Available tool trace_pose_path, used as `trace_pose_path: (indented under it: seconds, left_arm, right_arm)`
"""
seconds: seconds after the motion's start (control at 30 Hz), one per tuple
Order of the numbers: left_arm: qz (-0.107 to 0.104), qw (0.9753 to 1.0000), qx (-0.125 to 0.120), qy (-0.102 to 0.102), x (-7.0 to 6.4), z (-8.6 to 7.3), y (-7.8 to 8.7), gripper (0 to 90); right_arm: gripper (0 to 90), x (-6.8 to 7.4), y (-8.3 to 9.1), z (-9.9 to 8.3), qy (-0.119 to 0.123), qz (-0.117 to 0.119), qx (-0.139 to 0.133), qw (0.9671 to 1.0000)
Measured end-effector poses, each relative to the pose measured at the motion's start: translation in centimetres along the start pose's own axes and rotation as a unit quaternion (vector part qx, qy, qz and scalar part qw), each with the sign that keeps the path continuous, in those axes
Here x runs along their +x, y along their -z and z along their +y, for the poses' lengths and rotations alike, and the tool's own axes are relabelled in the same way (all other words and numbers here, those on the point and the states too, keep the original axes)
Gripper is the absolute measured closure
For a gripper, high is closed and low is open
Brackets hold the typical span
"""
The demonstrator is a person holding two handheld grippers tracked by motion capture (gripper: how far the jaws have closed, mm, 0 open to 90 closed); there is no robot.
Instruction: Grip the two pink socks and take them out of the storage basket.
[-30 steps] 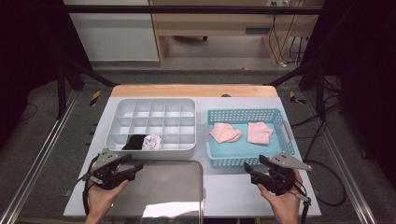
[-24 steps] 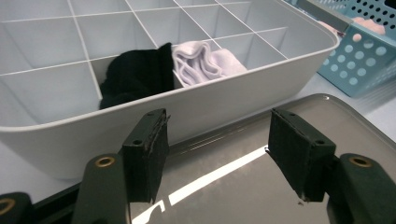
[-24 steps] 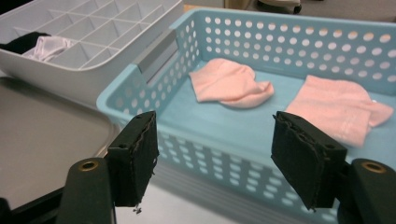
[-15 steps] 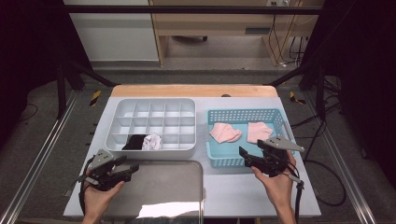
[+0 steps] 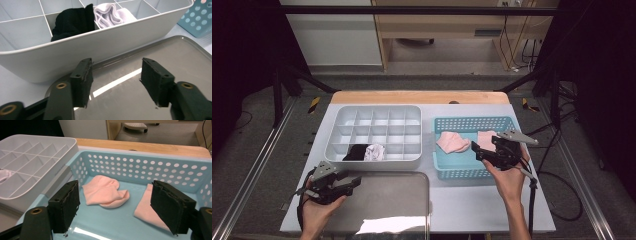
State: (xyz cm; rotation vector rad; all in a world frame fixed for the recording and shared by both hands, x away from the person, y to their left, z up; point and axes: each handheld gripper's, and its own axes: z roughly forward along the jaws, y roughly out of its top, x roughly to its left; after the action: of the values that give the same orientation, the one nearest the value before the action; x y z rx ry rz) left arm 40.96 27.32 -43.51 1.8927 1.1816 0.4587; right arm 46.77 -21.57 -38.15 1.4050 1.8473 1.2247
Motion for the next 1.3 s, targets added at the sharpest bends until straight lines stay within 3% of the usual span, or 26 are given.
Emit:
trace_pose_path:
  seconds: [0.07,0.1,0.23,0.33,0.47,0.73,0.77,0.93,0.97,1.13,1.3]
  left_arm:
    - [0.003,1.0000,-0.003,0.009,0.1,0.0,0.1,37.4]
    - [0.011,0.9999,-0.009,0.006,0.2,0.0,0.2,37.3]
    - [0.010,0.9998,-0.016,0.003,0.1,0.0,0.2,37.1]
    - [0.007,0.9997,-0.024,-0.003,0.1,-0.2,0.0,37.5]
    - [-0.002,0.9994,-0.035,-0.003,0.2,-0.3,-0.1,39.9]
    - [0.009,0.9995,-0.030,0.004,0.4,-0.3,-0.1,40.5]
    - [0.011,0.9996,-0.024,0.011,0.5,-0.3,-0.1,40.4]
    - [0.022,0.9995,-0.020,0.009,0.4,-0.3,0.0,39.4]
    - [0.028,0.9994,-0.022,0.006,0.3,-0.3,-0.1,38.9]
    - [0.028,0.9993,-0.022,0.007,0.4,-0.4,-0.2,38.9]
    - [0.027,0.9993,-0.024,0.009,0.4,-0.4,-0.2,39.0]
  right_arm:
    - [24.7,-0.3,-0.6,0.2,0.003,-0.006,0.005,1.0000]
    - [25.5,-0.6,-1.2,0.6,0.007,-0.012,0.007,0.9999]
    - [26.0,-1.0,-1.9,1.3,0.009,-0.014,0.007,0.9998]
    - [25.1,-1.1,-2.6,1.8,0.020,-0.031,0.008,0.9993]
    - [25.3,-1.6,-3.6,2.6,0.016,-0.036,0.009,0.9992]
    - [30.2,-2.9,-6.0,3.4,0.007,-0.051,0.033,0.9981]
    - [30.6,-3.2,-6.4,3.5,0.006,-0.053,0.037,0.9979]
    - [32.2,-3.8,-7.7,3.2,0.003,-0.061,0.052,0.9968]
    - [33.1,-4.2,-8.2,2.8,0.007,-0.071,0.064,0.9954]
    - [34.6,-4.8,-8.8,2.3,0.007,-0.078,0.082,0.9936]
    - [34.5,-5.8,-9.7,1.0,-0.009,-0.079,0.104,0.9914]
